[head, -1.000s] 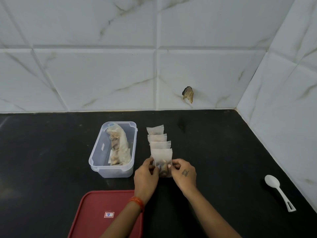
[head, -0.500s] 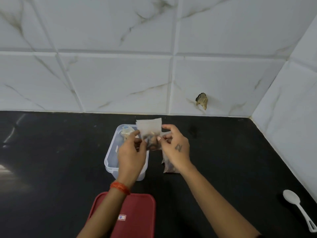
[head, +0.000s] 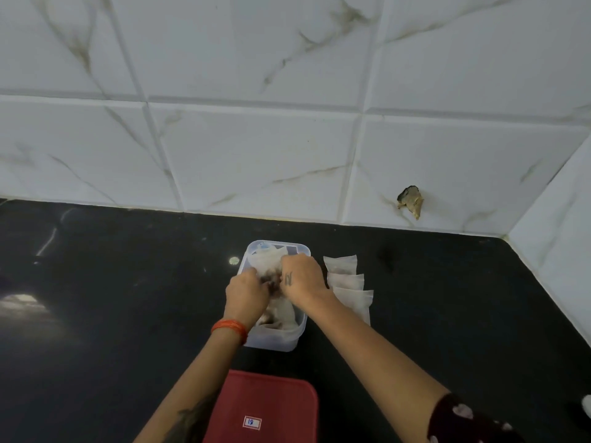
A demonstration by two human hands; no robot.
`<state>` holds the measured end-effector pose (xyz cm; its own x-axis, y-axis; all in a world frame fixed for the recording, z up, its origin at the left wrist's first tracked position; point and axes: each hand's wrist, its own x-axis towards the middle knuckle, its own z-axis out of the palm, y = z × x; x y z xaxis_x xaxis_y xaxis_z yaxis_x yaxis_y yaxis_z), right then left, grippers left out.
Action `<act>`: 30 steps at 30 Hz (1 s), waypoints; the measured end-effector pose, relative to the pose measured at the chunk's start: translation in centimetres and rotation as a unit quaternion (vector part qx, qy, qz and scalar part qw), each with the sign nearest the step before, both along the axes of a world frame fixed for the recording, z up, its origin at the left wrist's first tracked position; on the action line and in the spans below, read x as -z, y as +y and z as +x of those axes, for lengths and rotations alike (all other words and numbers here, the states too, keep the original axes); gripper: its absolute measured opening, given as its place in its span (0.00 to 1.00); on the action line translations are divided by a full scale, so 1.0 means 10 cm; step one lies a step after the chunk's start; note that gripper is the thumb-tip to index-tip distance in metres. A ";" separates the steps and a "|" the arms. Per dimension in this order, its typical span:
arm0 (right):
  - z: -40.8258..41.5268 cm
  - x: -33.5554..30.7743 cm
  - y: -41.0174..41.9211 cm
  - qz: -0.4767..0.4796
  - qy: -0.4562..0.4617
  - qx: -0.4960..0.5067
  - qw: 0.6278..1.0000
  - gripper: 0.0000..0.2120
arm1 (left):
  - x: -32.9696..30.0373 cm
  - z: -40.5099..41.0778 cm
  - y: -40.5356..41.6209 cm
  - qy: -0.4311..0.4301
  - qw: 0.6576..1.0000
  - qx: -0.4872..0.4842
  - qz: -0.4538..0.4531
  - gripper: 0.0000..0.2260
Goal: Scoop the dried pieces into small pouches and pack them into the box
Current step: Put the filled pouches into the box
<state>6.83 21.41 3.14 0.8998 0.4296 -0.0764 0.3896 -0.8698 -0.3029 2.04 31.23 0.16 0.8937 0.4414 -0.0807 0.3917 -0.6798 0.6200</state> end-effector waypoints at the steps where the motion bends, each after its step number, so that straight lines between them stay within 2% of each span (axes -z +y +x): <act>1: 0.00 0.01 0.01 -0.001 -0.008 -0.004 1.000 0.12 | 0.01 0.00 -0.01 0.005 1.000 0.000 0.017 0.09; 3: -0.02 0.03 0.01 0.006 -0.033 -0.010 0.999 0.13 | 0.02 -0.02 -0.04 -0.011 0.999 0.001 0.043 0.10; 7: -0.05 0.09 0.00 0.028 -0.070 -0.044 0.996 0.14 | 0.04 -0.06 -0.13 -0.066 0.991 0.027 0.115 0.24; 9: -0.05 0.13 0.00 0.021 -0.063 -0.070 0.995 0.11 | 0.00 -0.08 -0.15 -0.068 0.981 0.054 0.172 0.24; 12: -0.05 0.13 -0.01 -0.011 -0.056 -0.094 0.994 0.12 | -0.05 -0.09 -0.15 -0.012 0.964 0.107 0.245 0.19; 17: 0.03 0.19 0.02 -0.134 -0.072 -0.133 0.979 0.21 | 0.16 0.02 -0.04 0.086 0.918 0.207 0.327 0.30; 19: 0.06 0.25 0.03 -0.166 -0.077 -0.146 0.972 0.24 | 0.18 0.04 -0.04 0.114 0.924 0.191 0.313 0.32; 22: 0.06 0.31 0.03 -0.187 -0.094 -0.157 0.965 0.26 | 0.18 0.04 -0.06 0.107 0.927 0.196 0.301 0.35; 25: 0.05 0.29 0.02 -0.145 -0.097 -0.144 0.974 0.23 | 0.19 0.06 -0.04 0.105 0.922 0.210 0.309 0.35; 27: 0.04 0.26 0.00 -0.090 -0.095 -0.126 0.983 0.17 | 0.17 0.05 -0.02 0.067 0.939 0.202 0.269 0.31; 30: 0.03 0.17 -0.08 0.009 -0.090 -0.113 0.990 0.10 | -0.01 -0.03 -0.08 -0.065 0.954 0.184 0.228 0.22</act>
